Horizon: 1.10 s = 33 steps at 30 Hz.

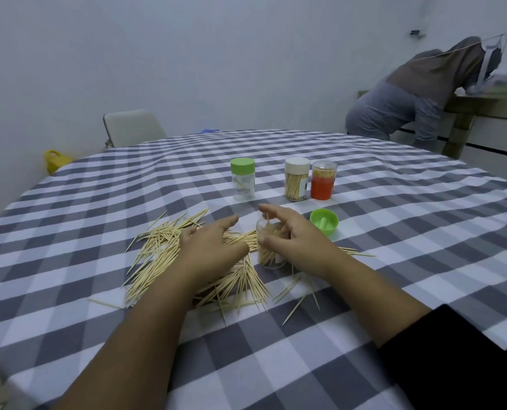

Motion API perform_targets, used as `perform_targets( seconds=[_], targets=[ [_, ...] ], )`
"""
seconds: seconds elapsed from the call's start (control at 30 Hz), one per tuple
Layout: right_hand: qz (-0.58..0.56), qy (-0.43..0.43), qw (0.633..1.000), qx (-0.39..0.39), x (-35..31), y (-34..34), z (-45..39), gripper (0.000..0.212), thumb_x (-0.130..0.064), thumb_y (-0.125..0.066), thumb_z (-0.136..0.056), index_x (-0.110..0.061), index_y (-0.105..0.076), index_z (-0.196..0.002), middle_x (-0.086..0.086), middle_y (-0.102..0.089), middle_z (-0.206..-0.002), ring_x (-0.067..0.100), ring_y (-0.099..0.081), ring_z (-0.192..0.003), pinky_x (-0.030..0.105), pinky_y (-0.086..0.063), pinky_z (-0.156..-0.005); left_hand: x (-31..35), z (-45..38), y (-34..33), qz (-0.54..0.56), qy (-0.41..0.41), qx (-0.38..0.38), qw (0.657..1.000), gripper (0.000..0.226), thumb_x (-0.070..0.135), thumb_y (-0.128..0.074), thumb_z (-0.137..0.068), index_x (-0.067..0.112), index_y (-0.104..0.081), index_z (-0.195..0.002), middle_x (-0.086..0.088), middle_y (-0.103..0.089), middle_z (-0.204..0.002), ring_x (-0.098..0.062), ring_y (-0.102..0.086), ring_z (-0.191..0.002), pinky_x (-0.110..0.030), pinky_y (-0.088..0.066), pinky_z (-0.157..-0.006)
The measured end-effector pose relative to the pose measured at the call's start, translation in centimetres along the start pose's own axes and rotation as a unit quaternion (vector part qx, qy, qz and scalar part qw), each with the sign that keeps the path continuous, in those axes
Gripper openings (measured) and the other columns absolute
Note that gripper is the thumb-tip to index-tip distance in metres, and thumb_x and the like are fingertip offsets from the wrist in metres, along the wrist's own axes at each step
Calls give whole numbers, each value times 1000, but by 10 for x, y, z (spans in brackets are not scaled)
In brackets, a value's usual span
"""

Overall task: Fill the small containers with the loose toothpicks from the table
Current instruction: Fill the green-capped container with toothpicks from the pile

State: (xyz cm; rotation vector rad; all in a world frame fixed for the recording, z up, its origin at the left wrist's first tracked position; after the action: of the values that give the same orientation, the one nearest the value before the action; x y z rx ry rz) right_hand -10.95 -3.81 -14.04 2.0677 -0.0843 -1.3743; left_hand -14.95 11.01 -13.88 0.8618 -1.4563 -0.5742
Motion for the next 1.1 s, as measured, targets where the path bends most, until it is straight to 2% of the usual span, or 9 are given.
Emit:
perform_targets(
  seconds=[0.07, 0.13, 0.27, 0.4, 0.5, 0.63, 0.93, 1.0, 1.1],
  targets=[
    [-4, -8, 1000, -11, 0, 3, 0, 60, -21, -64, -86, -34, -37, -139, -7, -48, -124, 12, -57, -103, 25, -51, -87, -1, -2, -2, -60, 9, -23, 998, 58, 32, -50, -90, 31, -34, -146, 0, -58, -124, -15, -33, -128, -35, -4, -115],
    [-4, -22, 1000, -17, -1, 10, 0, 65, -18, -66, -84, -36, -35, -138, -6, -50, -116, 15, -61, -96, 33, -55, -85, 2, -8, -6, -139, -12, -48, 989, 59, 34, -49, -91, 26, -31, -147, 0, -51, -139, -14, -31, -137, -37, 2, -117],
    [-2, -45, 998, -40, 0, 23, 2, 66, -16, -65, -83, -35, -33, -138, -11, -48, -106, 10, -59, -85, 23, -53, -77, 14, -22, -17, -244, -71, -99, 962, 61, 36, -45, -95, 19, -23, -150, -3, -29, -155, -16, -17, -145, -39, 6, -117],
    [2, -52, 997, -52, 1, 23, 3, 69, -13, -65, -81, -35, -33, -138, -8, -49, -106, 9, -60, -83, 23, -53, -73, 23, -36, -28, -285, -93, -122, 946, 47, 30, -38, -98, 16, -34, -142, -8, -45, -144, -22, -38, -134, -39, -15, -116],
    [5, -51, 997, -58, 1, 22, 2, 71, -11, -65, -80, -36, -33, -139, -5, -49, -110, 12, -61, -84, 28, -54, -76, 28, -37, -36, -345, -106, -92, 928, 35, 23, -39, -99, 15, -42, -133, -9, -58, -128, -27, -50, -118, -35, -34, -99],
    [5, -51, 997, -61, 2, 22, 2, 72, -11, -65, -80, -36, -32, -139, -6, -49, -110, 18, -63, -90, 31, -55, -78, 35, -34, -42, -434, -108, -49, 893, 34, 19, -48, -95, 12, -49, -129, -8, -61, -120, -26, -55, -114, -34, -39, -96],
    [8, -41, 998, -54, 3, 18, 2, 73, -13, -65, -80, -38, -31, -139, -10, -47, -110, 21, -65, -91, 34, -57, -77, 43, -33, -32, -343, -53, -73, 935, 33, 24, -50, -96, 18, -55, -128, -12, -59, -120, -29, -56, -111, -33, -45, -90],
    [3, -34, 998, -47, 3, 17, 1, 76, -13, -67, -80, -39, -29, -140, -9, -48, -113, 18, -65, -90, 34, -57, -78, 39, -33, -29, -318, -72, -50, 944, 33, 23, -50, -96, 22, -54, -129, -11, -61, -116, -28, -58, -108, -35, -47, -89],
    [-11, -23, 999, -31, 4, 18, 1, 80, -17, -72, -79, -38, -27, -142, -18, -51, -108, 9, -63, -94, 26, -55, -82, 29, -34, -23, -194, -96, 34, 976, 30, 18, -45, -98, 19, -59, -124, -12, -67, -109, -28, -61, -99, -34, -47, -84]
  ],
)
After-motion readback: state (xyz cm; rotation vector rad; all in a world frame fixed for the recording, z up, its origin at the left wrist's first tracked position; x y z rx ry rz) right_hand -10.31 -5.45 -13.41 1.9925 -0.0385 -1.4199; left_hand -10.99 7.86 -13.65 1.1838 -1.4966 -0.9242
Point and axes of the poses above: each hand's wrist, its own z-axis away from the middle knuckle, its own y-axis out of the back of the hand, x = y × z, the point moved 4 cm from there along -z, towards the middle knuckle
